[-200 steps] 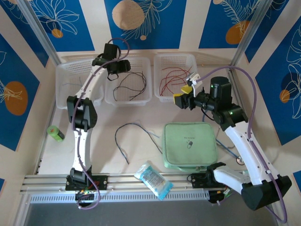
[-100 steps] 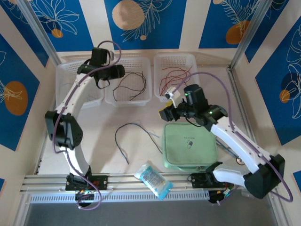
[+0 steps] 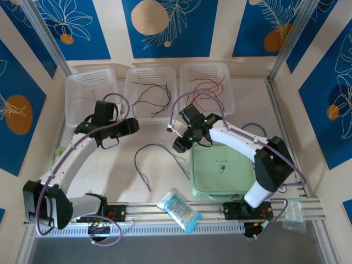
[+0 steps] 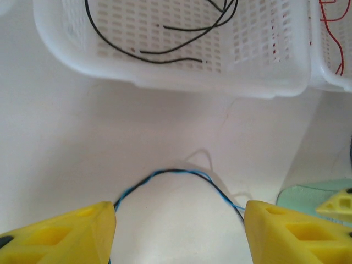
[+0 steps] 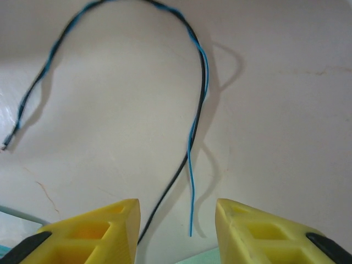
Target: Untangle the cables
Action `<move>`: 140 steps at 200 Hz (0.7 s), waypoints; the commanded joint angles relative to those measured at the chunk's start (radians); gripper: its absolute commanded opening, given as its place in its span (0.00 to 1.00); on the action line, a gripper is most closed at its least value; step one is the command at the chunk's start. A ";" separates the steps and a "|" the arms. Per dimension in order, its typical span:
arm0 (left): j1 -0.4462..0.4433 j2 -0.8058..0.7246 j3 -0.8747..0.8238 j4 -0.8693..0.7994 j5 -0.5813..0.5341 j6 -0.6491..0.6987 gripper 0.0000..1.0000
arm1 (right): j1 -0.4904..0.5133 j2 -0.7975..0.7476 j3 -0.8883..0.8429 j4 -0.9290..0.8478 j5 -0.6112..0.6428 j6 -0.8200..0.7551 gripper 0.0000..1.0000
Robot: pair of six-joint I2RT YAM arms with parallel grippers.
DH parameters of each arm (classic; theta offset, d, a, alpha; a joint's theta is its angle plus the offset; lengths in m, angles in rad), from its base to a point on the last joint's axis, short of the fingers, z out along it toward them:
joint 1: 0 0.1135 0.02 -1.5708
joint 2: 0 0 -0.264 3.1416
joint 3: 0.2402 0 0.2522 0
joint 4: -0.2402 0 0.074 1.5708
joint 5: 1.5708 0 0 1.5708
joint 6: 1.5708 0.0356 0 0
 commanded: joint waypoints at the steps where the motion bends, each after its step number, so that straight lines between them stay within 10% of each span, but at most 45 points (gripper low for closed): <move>1: -0.018 -0.057 -0.056 0.005 0.041 -0.051 0.62 | 0.023 0.027 0.010 -0.063 0.028 -0.053 0.40; 140: -0.038 -0.110 -0.180 0.019 0.056 -0.099 0.60 | 0.077 0.210 0.037 -0.076 0.135 -0.128 0.30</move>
